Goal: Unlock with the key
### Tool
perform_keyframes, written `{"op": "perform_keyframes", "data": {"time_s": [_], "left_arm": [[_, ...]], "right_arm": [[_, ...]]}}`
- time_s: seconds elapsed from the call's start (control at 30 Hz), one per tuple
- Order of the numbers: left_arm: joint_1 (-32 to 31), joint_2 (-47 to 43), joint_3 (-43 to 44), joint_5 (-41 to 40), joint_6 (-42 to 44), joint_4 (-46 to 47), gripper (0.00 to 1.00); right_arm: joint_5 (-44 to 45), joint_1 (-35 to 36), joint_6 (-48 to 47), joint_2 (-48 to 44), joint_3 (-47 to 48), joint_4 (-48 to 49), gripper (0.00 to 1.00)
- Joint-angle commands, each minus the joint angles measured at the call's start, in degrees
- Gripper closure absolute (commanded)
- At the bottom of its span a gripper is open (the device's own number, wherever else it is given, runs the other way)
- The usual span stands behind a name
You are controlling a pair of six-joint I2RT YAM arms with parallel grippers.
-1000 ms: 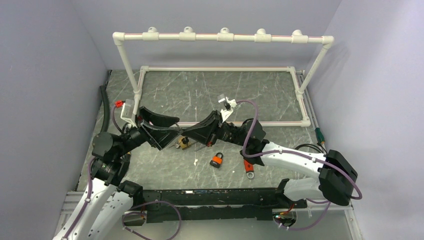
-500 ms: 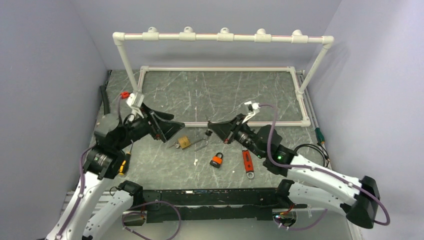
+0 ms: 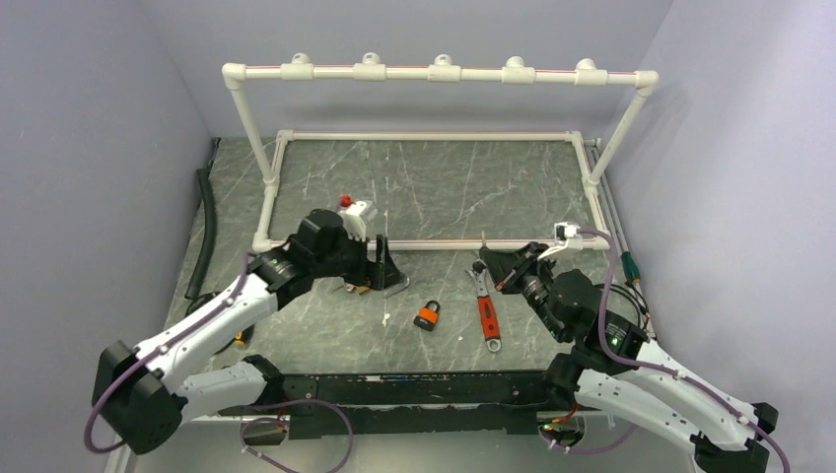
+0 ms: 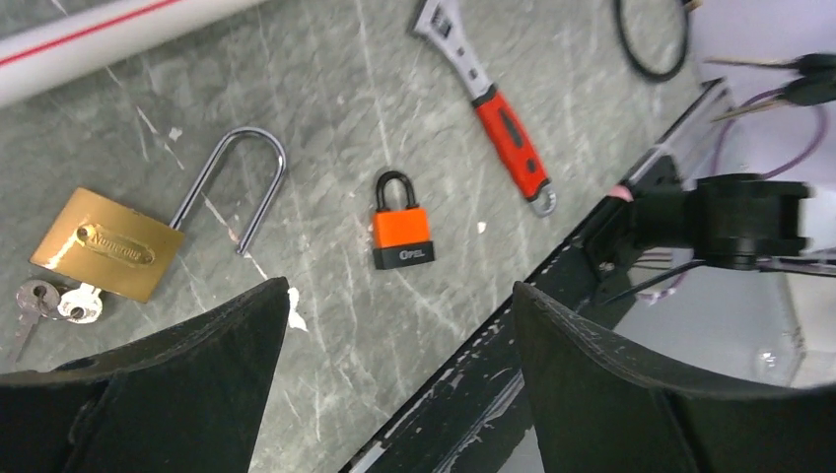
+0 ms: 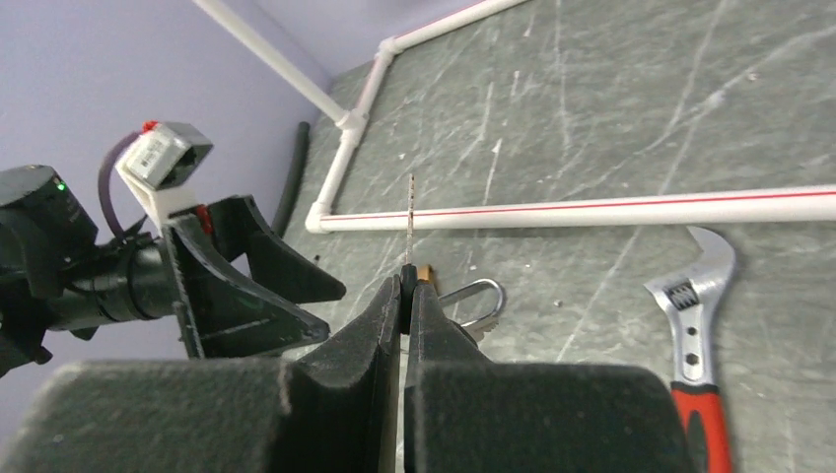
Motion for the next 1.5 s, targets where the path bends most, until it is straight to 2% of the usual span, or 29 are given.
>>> {"op": "perform_keyframes", "data": {"time_s": [0.0, 0.3, 0.67, 1.13, 1.3, 1.47], "left_arm": [[-4.84, 5.09, 3.61, -8.43, 2.19, -0.38, 0.13], [-17.49, 18.41, 9.49, -19.19, 2.28, -2.02, 0.13], [-25.82, 36.19, 20.04, -27.67, 1.12, -8.53, 0.14], [-28.59, 47.41, 25.81, -30.69, -1.87, -13.36, 0.26], [-28.59, 49.69, 27.07, -31.04, -2.27, -14.40, 0.40], [-28.59, 50.32, 27.42, -31.02, -3.47, -15.51, 0.43]], "right_arm": [[5.22, -0.05, 1.81, -2.11, -0.10, -6.49, 1.00], [6.86, -0.05, 2.15, -1.36, 0.57, -8.56, 1.00], [7.35, -0.05, 3.03, -1.40, 0.64, -9.74, 1.00], [6.95, -0.05, 3.40, -0.92, 0.22, -9.59, 1.00], [7.12, -0.05, 3.48, -1.19, -0.04, -9.81, 1.00], [7.29, -0.10, 3.28, -1.23, -0.06, -9.83, 1.00]]}}
